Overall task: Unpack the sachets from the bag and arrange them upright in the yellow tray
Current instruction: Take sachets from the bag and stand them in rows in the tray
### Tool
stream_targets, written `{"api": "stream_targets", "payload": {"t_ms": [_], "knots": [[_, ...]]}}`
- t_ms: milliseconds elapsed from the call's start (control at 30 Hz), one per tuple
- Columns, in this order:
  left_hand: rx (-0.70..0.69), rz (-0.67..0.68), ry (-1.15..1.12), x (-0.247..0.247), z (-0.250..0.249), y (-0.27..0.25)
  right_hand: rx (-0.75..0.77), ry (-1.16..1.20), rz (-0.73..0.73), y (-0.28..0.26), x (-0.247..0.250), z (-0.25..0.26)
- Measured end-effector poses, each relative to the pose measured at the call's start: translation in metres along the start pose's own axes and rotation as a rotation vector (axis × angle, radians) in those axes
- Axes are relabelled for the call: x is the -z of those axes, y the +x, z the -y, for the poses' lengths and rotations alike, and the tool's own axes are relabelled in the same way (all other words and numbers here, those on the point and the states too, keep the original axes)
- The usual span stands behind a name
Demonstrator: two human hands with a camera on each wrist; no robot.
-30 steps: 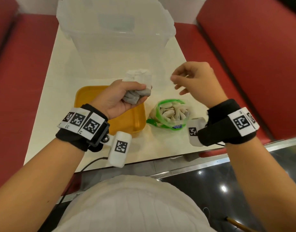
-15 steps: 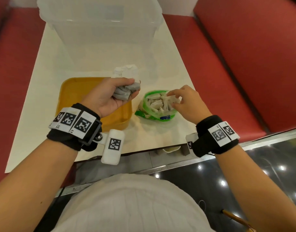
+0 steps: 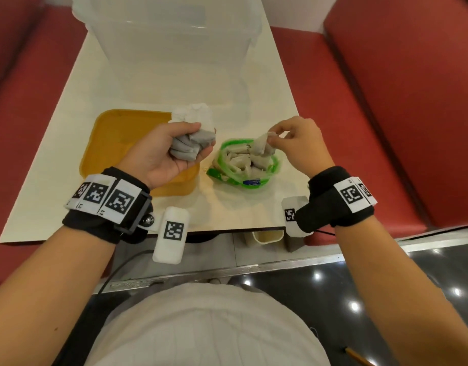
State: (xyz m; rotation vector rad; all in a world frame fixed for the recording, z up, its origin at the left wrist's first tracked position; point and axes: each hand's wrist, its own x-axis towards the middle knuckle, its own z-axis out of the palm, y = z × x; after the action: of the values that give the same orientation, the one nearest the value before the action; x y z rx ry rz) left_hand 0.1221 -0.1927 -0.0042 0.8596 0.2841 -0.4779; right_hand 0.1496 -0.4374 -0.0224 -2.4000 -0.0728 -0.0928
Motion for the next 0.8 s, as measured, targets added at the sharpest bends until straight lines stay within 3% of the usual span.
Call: {"api": "stream_targets", "payload": {"t_ms": [167, 300, 400, 467, 633, 800], "knots": [[-0.002, -0.047, -0.013, -0.002, 0.004, -0.006, 0.017, 0.223, -0.019, 0.006, 0.029, 0.016], [0.016, -0.097, 0.013, -0.005, 0.011, -0.007, 0.060, 0.616, 0.178, -0.003, 0.039, 0.056], [0.025, -0.075, 0.044, -0.008, 0.016, -0.011, 0.066, 0.765, 0.367, -0.009, 0.021, 0.082], [0.019, -0.041, 0.027, -0.007, 0.016, -0.017, 0.079, 0.720, 0.389, -0.009, 0.001, 0.094], [0.086, 0.061, -0.126, 0.015, -0.001, -0.036, 0.227, 0.422, 0.184, -0.002, -0.047, 0.109], [0.015, -0.015, 0.083, 0.037, -0.023, -0.047, 0.252, 0.347, 0.152, -0.001, -0.074, 0.135]]}}
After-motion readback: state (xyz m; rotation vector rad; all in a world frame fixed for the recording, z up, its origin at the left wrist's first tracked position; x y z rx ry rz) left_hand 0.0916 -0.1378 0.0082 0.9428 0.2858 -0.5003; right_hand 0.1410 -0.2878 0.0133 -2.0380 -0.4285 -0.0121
